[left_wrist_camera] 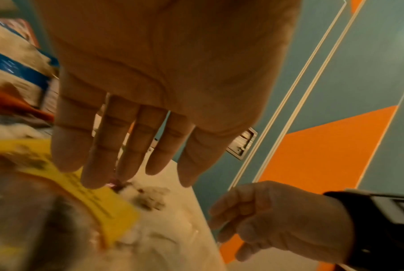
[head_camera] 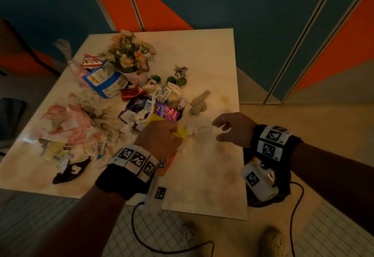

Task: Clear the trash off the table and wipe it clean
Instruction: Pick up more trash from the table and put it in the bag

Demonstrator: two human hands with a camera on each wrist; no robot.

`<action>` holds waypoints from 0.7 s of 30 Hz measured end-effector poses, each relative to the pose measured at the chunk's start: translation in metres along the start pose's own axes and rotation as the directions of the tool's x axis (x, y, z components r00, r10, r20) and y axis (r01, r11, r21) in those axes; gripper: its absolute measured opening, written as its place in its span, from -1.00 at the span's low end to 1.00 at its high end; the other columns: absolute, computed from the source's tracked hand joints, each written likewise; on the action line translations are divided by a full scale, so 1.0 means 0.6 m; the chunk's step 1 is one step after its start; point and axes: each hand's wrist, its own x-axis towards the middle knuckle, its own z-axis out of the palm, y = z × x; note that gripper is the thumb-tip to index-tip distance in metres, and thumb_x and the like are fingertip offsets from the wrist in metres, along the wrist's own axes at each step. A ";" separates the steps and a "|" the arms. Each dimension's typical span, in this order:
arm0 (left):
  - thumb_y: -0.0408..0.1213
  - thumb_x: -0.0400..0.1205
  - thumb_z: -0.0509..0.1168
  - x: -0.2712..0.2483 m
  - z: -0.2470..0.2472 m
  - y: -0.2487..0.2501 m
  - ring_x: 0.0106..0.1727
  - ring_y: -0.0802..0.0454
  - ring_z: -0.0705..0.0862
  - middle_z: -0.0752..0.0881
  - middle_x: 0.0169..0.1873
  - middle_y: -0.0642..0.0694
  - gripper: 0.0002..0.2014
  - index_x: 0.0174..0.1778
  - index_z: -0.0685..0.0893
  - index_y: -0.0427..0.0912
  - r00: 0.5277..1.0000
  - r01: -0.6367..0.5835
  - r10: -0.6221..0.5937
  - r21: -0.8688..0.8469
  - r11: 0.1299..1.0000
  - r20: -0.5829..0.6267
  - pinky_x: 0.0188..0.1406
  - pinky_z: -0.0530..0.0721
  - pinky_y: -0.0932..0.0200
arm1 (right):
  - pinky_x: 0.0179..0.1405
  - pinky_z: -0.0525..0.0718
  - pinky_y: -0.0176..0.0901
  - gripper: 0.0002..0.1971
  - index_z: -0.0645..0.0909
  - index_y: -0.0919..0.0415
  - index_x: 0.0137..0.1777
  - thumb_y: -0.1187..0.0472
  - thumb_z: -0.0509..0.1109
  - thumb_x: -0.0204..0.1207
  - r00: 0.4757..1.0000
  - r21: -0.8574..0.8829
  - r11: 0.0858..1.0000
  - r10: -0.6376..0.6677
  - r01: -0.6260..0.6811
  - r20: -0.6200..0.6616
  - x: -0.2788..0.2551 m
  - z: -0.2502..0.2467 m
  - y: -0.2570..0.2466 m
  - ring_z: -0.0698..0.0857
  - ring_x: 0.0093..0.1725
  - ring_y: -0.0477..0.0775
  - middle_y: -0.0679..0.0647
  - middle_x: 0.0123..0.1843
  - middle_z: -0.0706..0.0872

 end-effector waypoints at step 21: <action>-0.10 0.14 0.67 0.038 0.070 -0.186 0.13 -0.11 0.66 0.64 0.18 -0.06 -0.06 0.37 0.30 -0.08 0.965 0.242 -0.263 -0.305 0.921 -0.027 0.05 0.64 0.01 | 0.41 0.39 0.27 -0.03 0.21 -0.26 0.57 -0.20 0.63 0.16 0.994 -0.372 0.922 0.108 -0.106 -0.016 0.103 0.171 -0.093 0.25 0.44 0.28 0.05 0.52 0.21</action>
